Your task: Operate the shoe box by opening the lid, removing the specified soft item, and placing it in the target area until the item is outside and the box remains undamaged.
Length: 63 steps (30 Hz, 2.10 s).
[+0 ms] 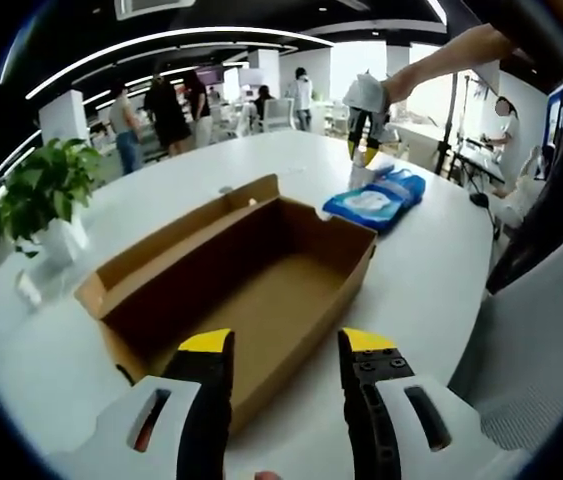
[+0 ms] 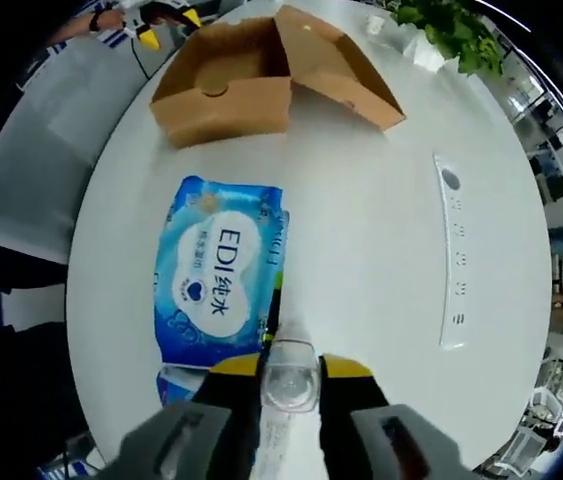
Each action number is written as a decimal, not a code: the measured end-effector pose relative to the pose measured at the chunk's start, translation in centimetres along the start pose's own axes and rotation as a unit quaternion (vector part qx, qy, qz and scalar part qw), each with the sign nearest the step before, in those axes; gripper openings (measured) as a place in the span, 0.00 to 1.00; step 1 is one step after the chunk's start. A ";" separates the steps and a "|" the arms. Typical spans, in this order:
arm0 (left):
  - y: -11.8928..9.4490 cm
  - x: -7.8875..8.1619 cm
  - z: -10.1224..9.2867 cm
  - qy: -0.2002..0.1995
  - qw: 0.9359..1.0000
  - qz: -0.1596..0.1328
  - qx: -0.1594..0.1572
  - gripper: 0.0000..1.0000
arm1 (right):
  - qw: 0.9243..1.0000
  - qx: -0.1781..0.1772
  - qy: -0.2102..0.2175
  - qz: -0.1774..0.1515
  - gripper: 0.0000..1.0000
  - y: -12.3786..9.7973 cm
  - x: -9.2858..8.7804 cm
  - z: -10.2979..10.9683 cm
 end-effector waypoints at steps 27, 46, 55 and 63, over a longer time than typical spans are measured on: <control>0.1 -0.3 0.0 -0.004 1.000 0.001 -0.003 0.42 | 1.000 -0.011 0.004 -0.002 0.21 -0.1 -0.2 -0.1; 0.2 -0.1 0.0 -0.006 1.000 -0.002 -0.004 0.42 | 1.000 -0.023 0.016 -0.003 0.29 -1.0 -0.9 -0.3; 0.3 0.1 0.0 -0.011 1.000 -0.006 -0.009 0.42 | 0.996 -0.046 0.065 -0.024 0.34 -2.6 -1.9 0.3; 0.6 0.5 0.0 -0.010 1.000 -0.014 -0.018 0.42 | 0.986 -0.080 0.131 -0.056 0.35 -4.0 -2.9 1.1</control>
Point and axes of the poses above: the point that each gripper's makers call its tool centre point, and the gripper's own axes: y roughly forward along the fingers, z roughly to its left, x roughly out of its top, the point moved 6 cm from there along -y, roughly backward along the fingers, and after that the axes turned 13 degrees about -z, right-handed, at the moved point
